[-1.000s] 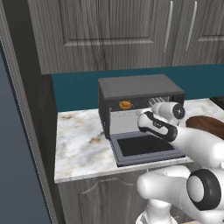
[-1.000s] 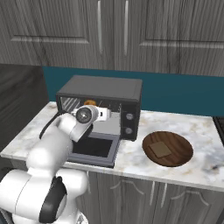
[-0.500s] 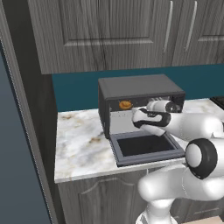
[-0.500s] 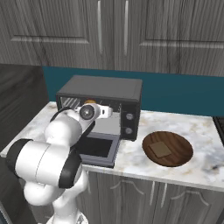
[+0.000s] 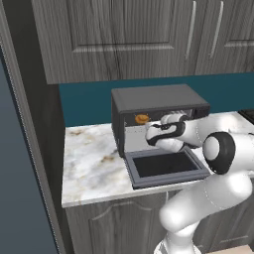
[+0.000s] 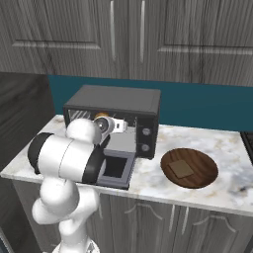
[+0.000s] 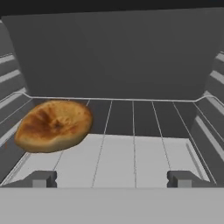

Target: Pick up the heated bread from the toaster oven and place it in the bowl. Then move the bread bowl to the dining counter.

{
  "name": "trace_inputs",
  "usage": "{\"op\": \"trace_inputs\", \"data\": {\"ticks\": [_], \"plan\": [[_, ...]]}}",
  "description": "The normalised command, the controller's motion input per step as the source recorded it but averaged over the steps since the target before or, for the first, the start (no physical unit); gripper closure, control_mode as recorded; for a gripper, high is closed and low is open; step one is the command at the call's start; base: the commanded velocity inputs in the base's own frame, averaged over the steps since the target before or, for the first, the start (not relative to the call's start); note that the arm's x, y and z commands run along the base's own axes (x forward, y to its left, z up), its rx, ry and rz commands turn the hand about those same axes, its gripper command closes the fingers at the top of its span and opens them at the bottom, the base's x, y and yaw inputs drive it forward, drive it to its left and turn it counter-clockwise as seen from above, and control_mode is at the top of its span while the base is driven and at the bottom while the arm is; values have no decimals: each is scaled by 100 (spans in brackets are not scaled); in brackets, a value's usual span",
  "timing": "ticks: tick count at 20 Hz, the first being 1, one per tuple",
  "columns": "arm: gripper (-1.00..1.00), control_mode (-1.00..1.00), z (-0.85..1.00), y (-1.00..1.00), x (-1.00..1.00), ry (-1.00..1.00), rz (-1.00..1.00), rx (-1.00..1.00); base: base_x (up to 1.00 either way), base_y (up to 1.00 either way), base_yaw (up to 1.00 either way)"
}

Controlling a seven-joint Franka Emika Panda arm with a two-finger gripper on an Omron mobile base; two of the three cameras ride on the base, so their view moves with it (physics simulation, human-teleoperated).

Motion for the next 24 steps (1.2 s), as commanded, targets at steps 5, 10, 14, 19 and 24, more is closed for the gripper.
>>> {"op": "trace_inputs", "data": {"ticks": [5,10,14,19,24], "plan": [[-100,-100,-27,4,20,18,0,-6,0,0,0],[-100,-100,-30,0,0,26,0,-9,0,0,0],[-100,-100,-27,0,-8,31,0,-7,0,0,0],[-100,-100,-3,-2,-77,45,-7,-2,0,0,0],[-100,-100,0,-11,-96,73,-10,-4,0,0,0]]}}
